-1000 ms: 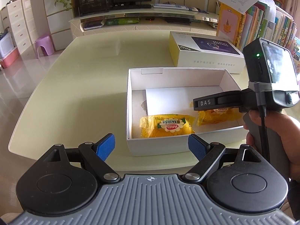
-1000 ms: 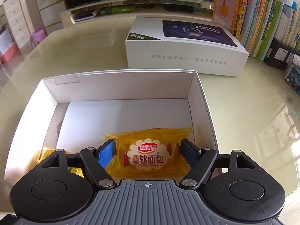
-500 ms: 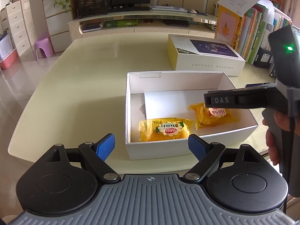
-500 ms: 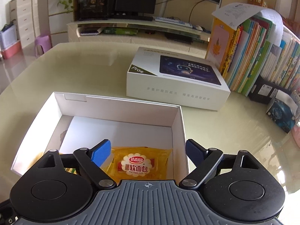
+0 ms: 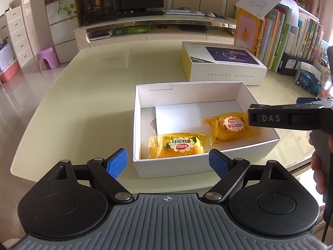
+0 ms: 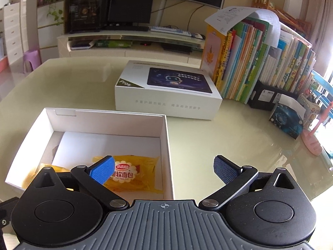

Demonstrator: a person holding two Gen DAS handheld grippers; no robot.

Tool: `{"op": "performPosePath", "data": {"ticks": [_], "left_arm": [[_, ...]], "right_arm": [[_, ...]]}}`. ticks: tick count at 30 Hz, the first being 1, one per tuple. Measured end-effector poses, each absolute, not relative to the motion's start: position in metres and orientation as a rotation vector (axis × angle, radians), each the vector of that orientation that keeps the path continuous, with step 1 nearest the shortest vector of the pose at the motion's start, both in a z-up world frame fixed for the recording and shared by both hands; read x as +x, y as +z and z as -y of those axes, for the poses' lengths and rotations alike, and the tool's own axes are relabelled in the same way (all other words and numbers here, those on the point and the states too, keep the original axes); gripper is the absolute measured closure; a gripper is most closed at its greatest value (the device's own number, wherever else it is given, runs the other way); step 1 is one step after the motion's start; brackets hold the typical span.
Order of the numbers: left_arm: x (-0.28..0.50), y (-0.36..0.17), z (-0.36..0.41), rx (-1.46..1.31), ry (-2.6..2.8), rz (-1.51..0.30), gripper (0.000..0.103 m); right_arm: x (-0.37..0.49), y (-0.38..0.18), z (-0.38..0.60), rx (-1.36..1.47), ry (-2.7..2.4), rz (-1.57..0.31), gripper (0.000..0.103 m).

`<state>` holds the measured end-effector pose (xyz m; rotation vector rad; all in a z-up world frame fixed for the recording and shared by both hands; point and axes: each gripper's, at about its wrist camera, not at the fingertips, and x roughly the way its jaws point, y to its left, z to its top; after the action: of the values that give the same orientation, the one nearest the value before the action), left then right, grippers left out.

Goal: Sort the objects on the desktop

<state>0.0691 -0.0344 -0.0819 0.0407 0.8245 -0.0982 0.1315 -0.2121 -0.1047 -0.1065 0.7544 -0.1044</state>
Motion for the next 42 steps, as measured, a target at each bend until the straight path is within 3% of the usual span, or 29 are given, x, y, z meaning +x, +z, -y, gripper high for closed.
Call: {"op": "performPosePath", "data": {"ticks": [25,42], "left_arm": [[0.017,-0.085,0.05,0.083,-0.124,-0.828,0.0],[0.063,-0.064,0.033,0.047,-0.12,-0.824,0.0]], "right_arm": [[0.022,-0.099,0.244,-0.091,-0.116,-0.732,0.0],[0.081,-0.083,0.273,-0.081,-0.084,-0.74,0.0]]}}
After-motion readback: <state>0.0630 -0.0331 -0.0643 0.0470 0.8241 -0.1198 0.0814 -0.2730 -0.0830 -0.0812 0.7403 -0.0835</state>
